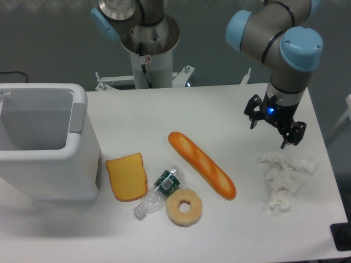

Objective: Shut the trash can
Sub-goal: 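Raise the gripper from above the tissue toward the trash can, then move the gripper up and over behind the open trash can lid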

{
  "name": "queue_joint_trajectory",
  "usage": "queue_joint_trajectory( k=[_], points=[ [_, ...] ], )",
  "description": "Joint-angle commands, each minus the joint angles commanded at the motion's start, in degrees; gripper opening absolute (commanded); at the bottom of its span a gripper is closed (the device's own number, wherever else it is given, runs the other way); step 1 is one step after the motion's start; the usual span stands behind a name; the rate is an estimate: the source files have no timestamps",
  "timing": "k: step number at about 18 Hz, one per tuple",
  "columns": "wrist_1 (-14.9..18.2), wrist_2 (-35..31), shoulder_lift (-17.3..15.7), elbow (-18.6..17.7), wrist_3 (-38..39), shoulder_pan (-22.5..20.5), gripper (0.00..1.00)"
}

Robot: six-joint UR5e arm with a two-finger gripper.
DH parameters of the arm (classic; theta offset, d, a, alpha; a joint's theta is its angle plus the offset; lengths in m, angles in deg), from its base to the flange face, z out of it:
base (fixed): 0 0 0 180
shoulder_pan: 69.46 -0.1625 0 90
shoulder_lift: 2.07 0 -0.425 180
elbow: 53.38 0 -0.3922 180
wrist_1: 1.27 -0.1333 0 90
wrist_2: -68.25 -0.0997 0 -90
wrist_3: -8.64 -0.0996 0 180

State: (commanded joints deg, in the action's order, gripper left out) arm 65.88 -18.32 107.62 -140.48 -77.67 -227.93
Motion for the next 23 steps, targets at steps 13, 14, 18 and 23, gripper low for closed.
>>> queue_joint_trajectory(
  k=[13,14,18,23],
  points=[
    [-2.55,-1.23,-3.95,-5.53,4.55,2.28,1.00],
    [-2.37,-1.23,-4.48,-5.62,7.18,2.29,1.00],
    [-1.67,-0.97,-7.37,-6.06,11.41,4.39,1.00],
    [-0.88,-0.44,-14.05,-8.69,23.53,9.22,1.00]
  ],
)
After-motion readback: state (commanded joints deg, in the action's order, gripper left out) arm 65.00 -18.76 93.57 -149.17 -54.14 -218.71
